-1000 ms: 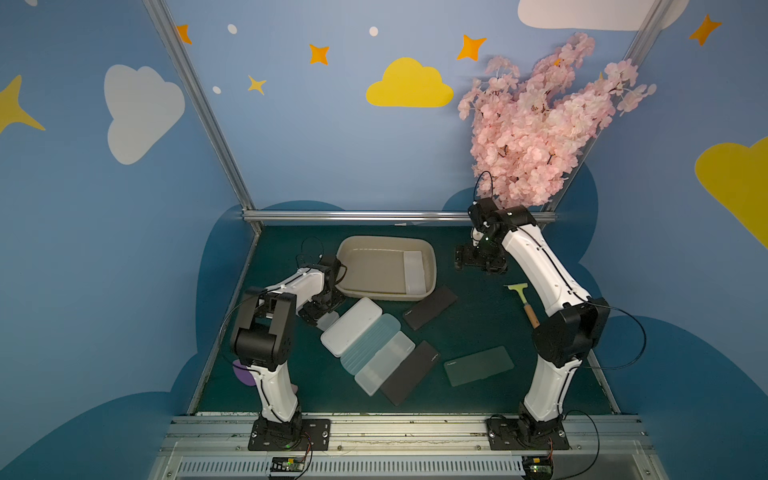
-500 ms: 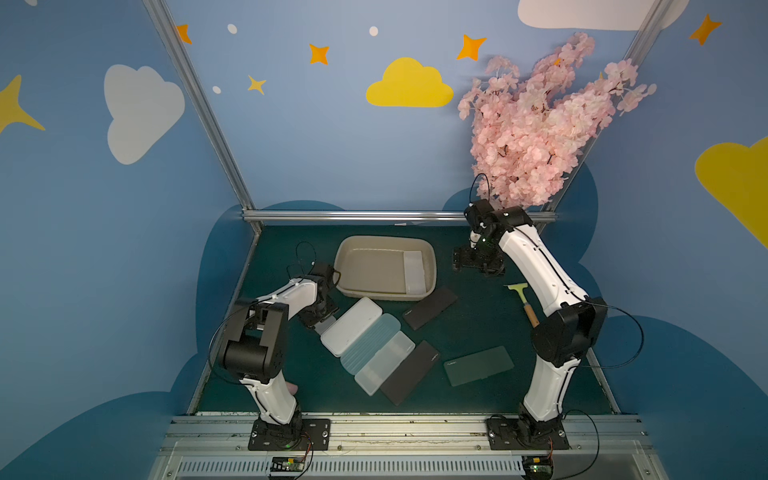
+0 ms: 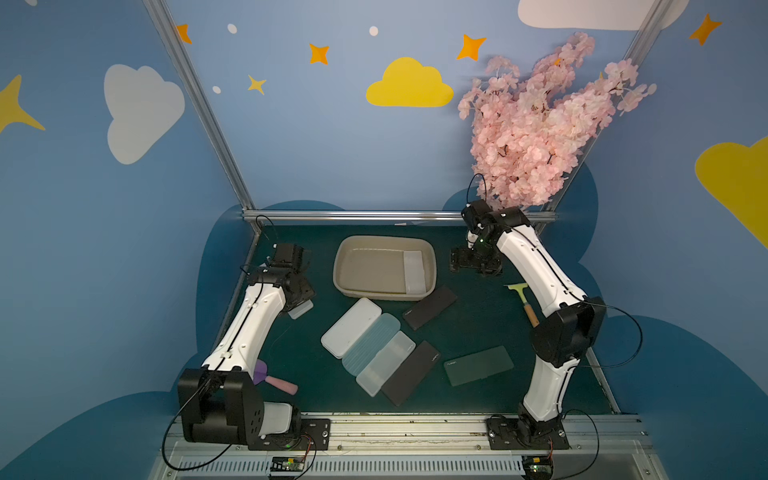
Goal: Put the pencil case into the storage box
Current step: Pick up the pencil case from the center of the board, then place the pencil case at the storage box.
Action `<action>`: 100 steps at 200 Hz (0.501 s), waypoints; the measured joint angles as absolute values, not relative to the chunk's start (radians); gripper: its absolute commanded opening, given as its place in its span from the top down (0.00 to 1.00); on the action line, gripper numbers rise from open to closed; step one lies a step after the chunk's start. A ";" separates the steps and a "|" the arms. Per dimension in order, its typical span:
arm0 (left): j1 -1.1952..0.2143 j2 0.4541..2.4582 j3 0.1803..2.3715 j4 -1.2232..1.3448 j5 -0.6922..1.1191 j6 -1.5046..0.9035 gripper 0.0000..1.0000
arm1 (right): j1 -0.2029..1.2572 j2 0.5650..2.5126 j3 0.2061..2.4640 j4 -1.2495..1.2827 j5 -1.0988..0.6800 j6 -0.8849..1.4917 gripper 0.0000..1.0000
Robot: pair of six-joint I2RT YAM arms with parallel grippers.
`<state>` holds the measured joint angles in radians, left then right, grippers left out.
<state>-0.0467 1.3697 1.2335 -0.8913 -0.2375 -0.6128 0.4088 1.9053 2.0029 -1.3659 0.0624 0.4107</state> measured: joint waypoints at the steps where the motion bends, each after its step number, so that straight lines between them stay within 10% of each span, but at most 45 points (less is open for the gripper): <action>1: -0.047 1.370 1.237 -0.891 -0.236 -0.611 0.45 | 0.409 1.905 2.002 -1.365 0.062 0.411 0.06; 100: -0.276 1.800 1.721 -0.881 -0.081 -0.496 0.45 | 0.397 1.898 1.880 -1.314 0.046 0.391 0.06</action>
<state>-0.2760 1.8004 1.7214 -0.8806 -0.0807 -0.4965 0.3965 1.8980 1.8797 -1.3136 0.0463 0.3912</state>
